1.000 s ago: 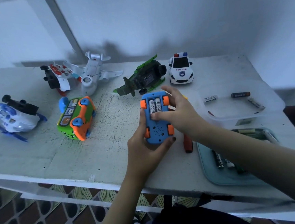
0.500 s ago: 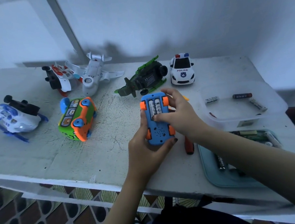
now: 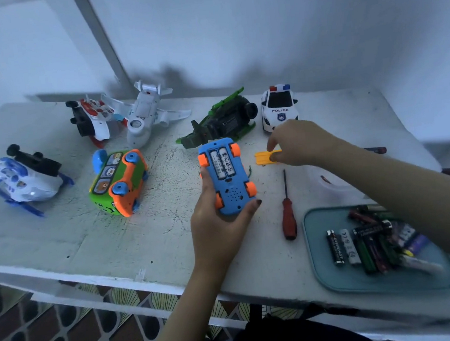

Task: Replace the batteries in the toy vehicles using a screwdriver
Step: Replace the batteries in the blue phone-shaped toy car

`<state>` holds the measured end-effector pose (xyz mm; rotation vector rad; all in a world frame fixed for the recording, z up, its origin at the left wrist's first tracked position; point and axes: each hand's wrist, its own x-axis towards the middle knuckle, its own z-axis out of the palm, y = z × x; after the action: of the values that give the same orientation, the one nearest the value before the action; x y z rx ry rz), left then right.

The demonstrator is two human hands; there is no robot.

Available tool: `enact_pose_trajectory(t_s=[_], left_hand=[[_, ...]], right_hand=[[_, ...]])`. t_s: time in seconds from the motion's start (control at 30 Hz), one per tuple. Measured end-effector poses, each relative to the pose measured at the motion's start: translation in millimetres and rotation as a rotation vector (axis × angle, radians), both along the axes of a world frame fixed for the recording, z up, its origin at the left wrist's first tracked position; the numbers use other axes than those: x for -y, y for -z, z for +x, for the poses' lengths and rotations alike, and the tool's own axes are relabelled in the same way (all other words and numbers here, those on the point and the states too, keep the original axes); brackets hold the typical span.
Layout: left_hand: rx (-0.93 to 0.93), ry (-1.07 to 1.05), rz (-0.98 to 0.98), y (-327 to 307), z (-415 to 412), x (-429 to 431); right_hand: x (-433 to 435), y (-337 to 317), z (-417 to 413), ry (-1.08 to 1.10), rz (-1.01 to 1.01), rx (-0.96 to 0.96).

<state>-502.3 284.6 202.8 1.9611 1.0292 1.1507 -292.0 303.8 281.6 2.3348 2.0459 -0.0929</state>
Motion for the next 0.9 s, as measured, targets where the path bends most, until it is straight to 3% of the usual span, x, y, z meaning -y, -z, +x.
enact_pose_trajectory(t_s=[0.3, 0.5, 0.63, 0.73, 0.83, 0.9], left_hand=[[-0.012, -0.027, 0.004, -4, 2, -13], [-0.048, -0.049, 0.033, -3, 5, -19], [-0.068, -0.093, 0.078, 2, 10, -20], [-0.071, -0.091, 0.075, 5, 10, -20], [-0.06, -0.101, 0.065, 5, 10, -18], [-0.053, -0.105, 0.085, 5, 11, -18]], right_hand=[[-8, 12, 4, -0.068, -0.026, 0.084], [-7, 10, 9, -0.026, 0.217, 0.029], [-3, -7, 0, 0.054, 0.421, -0.229], [0, -22, -15, 0.136, 0.591, -0.525], [2, -29, -31, 0.217, 0.49, -0.975], [2, -29, -41, 0.246, 0.342, -1.153]])
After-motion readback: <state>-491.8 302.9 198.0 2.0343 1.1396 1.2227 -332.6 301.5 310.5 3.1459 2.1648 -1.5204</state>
